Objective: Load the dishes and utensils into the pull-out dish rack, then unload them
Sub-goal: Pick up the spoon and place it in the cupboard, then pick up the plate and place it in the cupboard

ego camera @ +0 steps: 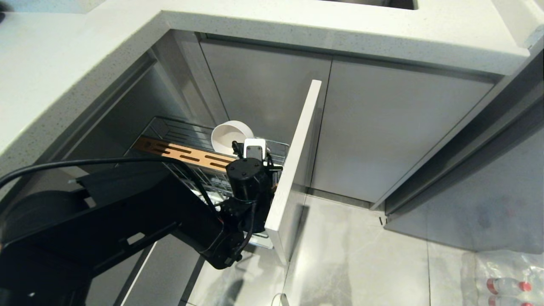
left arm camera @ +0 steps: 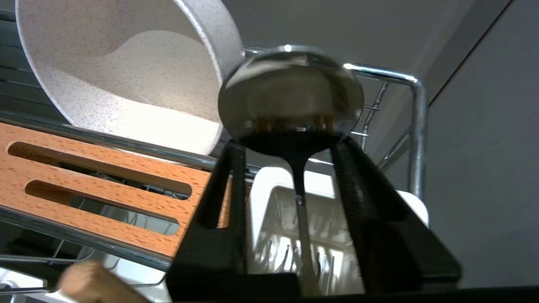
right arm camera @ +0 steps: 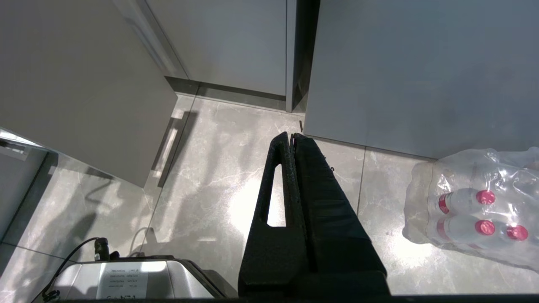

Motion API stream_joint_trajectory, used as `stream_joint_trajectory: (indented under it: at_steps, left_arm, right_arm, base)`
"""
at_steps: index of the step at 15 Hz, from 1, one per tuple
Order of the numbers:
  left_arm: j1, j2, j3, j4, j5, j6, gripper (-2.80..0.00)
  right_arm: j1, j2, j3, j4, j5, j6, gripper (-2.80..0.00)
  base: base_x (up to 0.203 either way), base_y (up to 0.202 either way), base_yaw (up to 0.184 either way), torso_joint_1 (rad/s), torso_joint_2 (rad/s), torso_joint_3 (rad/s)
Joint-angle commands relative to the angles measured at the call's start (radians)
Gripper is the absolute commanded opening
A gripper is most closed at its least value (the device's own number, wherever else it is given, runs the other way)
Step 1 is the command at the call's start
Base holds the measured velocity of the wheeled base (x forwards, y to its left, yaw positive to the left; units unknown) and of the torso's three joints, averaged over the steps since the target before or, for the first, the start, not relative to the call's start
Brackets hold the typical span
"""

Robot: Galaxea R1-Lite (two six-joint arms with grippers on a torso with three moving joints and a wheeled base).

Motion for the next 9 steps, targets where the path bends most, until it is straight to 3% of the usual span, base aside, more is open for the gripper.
stream_joint_trajectory:
  at_steps: [1,9]
  left_arm:
    - [0.000,-0.005,0.000,-0.009,0.008,0.002,0.00]
    - [-0.007,-0.100,0.004,-0.009,0.011,0.030,0.00]
  right_arm:
    - [0.000,0.000,0.002,0.000,0.000,0.000,-2.80]
    - [0.000,0.000,0.002,0.000,0.000,0.000,-2.80]
  base:
    - [0.000,0.000,0.000,0.000,0.00,0.000]
    - [0.000,0.000,0.000,0.000,0.00,0.000]
